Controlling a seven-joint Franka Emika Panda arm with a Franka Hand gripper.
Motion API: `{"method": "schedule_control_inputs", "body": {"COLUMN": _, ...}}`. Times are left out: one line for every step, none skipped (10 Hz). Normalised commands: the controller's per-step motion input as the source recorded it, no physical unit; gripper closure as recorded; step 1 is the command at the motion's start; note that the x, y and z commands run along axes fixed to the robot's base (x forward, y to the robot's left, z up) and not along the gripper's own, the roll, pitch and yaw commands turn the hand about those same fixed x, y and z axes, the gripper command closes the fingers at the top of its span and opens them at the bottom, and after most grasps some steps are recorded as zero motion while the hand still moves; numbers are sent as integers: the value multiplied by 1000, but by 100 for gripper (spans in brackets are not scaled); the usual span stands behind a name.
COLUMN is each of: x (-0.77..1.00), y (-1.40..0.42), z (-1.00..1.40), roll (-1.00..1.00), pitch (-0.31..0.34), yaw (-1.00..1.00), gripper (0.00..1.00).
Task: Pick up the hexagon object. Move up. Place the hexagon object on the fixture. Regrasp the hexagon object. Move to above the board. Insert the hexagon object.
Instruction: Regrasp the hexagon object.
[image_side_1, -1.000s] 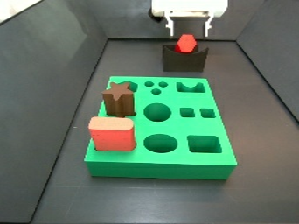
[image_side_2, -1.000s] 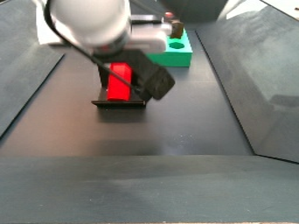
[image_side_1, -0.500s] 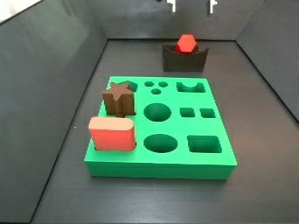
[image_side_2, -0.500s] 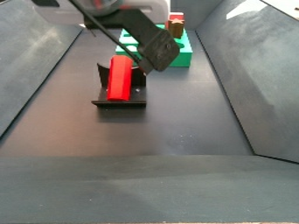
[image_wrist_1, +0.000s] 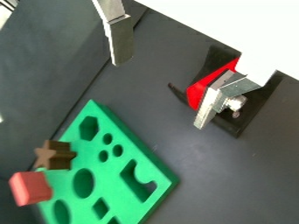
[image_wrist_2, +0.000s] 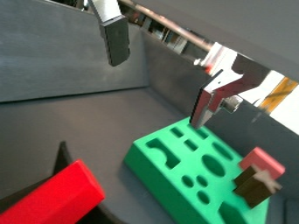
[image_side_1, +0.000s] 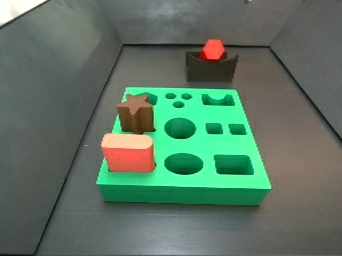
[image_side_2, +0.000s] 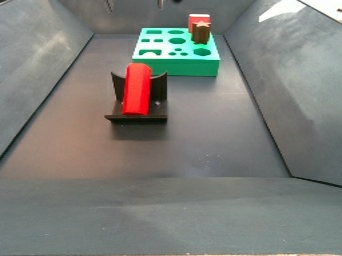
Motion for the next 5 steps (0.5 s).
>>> {"method": "schedule_control_inputs", "body": {"x": -26, "y": -48, "z": 46, "roll": 1000, "pitch": 30, "yaw": 17, "gripper": 0}}
{"method": "schedule_control_inputs", "body": {"x": -20, "y": -37, "z": 27, "roll": 1000, "pitch": 28, "yaw": 18, "gripper": 0}}
{"method": "schedule_control_inputs", "body": {"x": -27, "y": -35, "z": 22, "roll": 1000, "pitch": 25, "yaw": 18, "gripper": 0}}
{"method": "schedule_control_inputs", "body": {"x": -38, "y": -27, "z": 15, "roll": 1000, "pitch": 18, "yaw": 18, "gripper": 0}}
{"method": "schedule_control_inputs", "body": {"x": -43, "y": -24, "z": 10, "roll": 1000, "pitch": 13, "yaw": 19, "gripper": 0}}
